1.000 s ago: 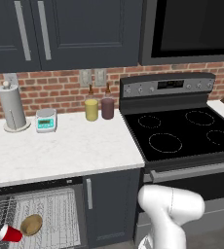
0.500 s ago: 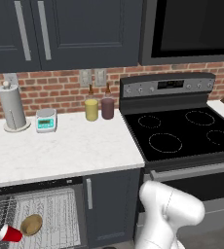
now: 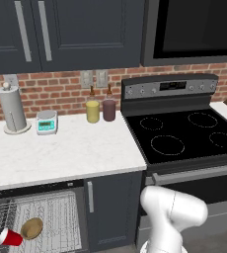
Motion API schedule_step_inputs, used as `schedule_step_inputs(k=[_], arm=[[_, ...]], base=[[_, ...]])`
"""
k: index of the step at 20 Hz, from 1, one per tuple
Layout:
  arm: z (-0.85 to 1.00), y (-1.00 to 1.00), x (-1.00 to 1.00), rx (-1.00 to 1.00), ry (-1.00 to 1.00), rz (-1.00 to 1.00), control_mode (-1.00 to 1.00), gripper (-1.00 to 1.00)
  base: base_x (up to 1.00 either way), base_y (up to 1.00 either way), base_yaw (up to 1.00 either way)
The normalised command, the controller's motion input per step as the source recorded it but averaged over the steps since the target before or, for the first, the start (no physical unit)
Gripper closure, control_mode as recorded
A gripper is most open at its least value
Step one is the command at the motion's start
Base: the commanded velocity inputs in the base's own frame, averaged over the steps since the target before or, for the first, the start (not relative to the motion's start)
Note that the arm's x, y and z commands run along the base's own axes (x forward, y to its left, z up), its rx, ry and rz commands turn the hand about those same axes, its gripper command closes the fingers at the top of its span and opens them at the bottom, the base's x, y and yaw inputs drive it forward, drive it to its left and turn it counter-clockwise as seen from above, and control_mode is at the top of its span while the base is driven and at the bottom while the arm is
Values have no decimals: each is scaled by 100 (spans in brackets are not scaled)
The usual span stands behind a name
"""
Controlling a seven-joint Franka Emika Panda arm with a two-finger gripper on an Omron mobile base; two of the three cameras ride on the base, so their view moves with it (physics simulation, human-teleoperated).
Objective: Pick up the cup and bowl from the counter, place them in the dishwasher, and close the dishwasher door.
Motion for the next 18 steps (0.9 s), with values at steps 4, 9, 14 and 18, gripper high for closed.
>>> schedule_step_inputs(k=[4, 9, 14, 18], arm=[[-100, -95, 10, -13, 0, 0, -100, -100], [-100, -37, 42, -19, 0, 0, -100, -100], [-90, 0, 34, -26, -3, 0, -100, -100], [-67, 1, 71, -20, -27, 2, -100, -100]], base=[[0, 0, 0], [0, 0, 0], [0, 0, 0], [0, 0, 0]])
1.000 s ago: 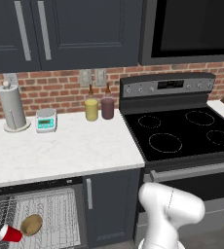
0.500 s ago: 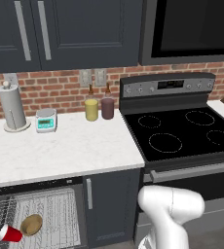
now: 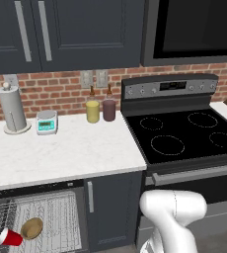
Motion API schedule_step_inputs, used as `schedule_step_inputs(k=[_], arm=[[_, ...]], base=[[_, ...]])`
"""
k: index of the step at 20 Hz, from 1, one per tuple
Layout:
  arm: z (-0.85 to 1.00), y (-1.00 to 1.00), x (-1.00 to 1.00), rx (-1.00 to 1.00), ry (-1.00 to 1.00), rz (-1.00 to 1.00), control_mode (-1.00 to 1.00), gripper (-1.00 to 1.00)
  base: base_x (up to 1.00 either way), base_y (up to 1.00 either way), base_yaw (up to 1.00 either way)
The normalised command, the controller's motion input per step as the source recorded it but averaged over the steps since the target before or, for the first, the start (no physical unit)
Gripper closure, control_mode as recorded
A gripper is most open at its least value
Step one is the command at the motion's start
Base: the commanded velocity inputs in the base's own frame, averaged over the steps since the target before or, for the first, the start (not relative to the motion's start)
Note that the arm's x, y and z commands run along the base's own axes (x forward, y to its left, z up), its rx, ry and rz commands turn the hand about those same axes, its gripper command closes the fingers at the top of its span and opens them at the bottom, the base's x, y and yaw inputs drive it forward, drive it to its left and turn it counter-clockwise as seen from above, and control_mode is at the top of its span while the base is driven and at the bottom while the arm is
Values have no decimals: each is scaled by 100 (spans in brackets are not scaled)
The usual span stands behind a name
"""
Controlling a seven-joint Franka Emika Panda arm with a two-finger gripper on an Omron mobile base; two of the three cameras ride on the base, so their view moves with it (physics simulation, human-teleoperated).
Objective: Pick up the cup and bowl from the counter, place them in the dishwasher, and close the dishwasher door.
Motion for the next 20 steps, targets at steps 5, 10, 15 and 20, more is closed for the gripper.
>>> schedule_step_inputs(k=[5, 10, 15, 20], arm=[[-44, -11, 47, -14, -40, 3, -100, -100], [-27, -54, 57, -17, -20, -2, -100, -100], [-11, -85, 88, -15, -10, -7, -100, -100], [13, -16, 73, -13, -31, 0, -100, -100]], base=[[0, 0, 0], [0, 0, 0], [0, 0, 0], [0, 0, 0]])
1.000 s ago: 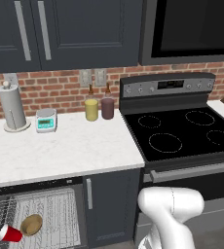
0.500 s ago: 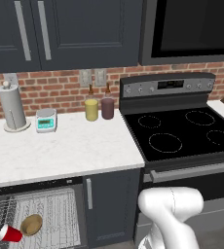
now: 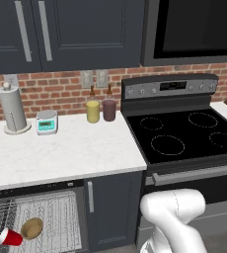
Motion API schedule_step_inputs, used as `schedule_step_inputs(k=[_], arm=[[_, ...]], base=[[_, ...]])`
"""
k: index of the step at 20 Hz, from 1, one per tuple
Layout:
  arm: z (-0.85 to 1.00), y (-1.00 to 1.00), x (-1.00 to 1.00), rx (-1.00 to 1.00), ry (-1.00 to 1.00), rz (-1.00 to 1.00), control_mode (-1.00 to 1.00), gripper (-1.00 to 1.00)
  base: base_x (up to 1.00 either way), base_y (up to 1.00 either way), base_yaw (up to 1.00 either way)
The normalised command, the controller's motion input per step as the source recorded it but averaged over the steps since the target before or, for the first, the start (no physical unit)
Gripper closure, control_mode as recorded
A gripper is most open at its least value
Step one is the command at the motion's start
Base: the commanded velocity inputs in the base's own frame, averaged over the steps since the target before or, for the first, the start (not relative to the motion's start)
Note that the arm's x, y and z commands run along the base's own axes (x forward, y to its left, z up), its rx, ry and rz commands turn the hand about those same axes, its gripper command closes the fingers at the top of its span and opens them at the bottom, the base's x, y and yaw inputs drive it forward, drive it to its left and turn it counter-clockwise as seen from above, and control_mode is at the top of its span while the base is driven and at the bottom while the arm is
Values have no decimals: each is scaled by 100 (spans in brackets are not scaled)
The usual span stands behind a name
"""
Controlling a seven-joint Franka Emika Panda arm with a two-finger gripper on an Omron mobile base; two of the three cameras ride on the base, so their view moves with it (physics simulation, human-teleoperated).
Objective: Pick up the cup and bowl from the counter, place them in the dishwasher, and close the dishwasher door.
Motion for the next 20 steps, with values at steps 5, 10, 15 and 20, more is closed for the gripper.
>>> schedule_step_inputs(k=[5, 10, 15, 20], arm=[[45, 6, 37, -7, -34, 0, -100, -100], [13, 38, 45, -5, -43, 0, -100, -100], [5, 22, 28, 2, -64, 0, -100, -100], [24, 16, 86, 4, -73, 0, -100, -100]], base=[[0, 0, 0], [0, 0, 0], [0, 0, 0], [0, 0, 0]])
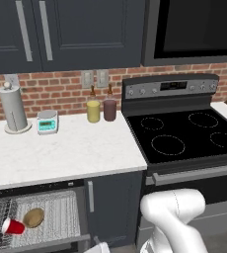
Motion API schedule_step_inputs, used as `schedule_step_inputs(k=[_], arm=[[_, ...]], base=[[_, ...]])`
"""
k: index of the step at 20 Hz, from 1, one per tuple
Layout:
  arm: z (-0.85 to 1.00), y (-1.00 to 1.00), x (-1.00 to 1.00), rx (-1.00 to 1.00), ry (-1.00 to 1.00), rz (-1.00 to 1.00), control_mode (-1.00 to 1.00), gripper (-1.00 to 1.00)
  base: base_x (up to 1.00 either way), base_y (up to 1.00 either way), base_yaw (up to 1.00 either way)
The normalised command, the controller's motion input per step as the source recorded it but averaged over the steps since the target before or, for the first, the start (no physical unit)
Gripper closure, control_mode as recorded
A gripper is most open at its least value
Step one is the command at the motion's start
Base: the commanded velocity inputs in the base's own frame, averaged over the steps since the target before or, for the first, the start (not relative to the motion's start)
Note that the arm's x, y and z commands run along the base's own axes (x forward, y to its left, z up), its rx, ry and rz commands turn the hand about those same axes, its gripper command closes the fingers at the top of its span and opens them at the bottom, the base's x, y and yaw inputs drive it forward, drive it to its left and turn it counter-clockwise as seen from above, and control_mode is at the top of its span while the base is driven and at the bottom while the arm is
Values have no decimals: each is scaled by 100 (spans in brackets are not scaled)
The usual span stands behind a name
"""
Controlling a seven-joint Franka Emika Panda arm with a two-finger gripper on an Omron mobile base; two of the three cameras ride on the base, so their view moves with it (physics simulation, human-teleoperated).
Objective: Pick up the cup and bowl from the counter, place them in the dishwasher, and close the dishwasher door.
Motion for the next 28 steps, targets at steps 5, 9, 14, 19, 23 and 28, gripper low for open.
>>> schedule_step_inputs(k=[5, 9, 14, 19, 23, 28], arm=[[28, 13, 100, 6, -67, 0, -100, -100], [12, 0, 87, 9, -61, -2, -100, -100], [1, 1, 30, 10, -51, -5, -100, -100], [0, 0, 30, 5, -49, -8, -100, -100], [-5, 0, 37, 4, -44, -16, -100, -100], [-24, 0, 53, 3, -38, -23, -100, -100]], base=[[0, 0, 0], [0, 0, 0], [0, 0, 0], [0, 0, 0], [0, 0, 0], [0, 0, 0]])
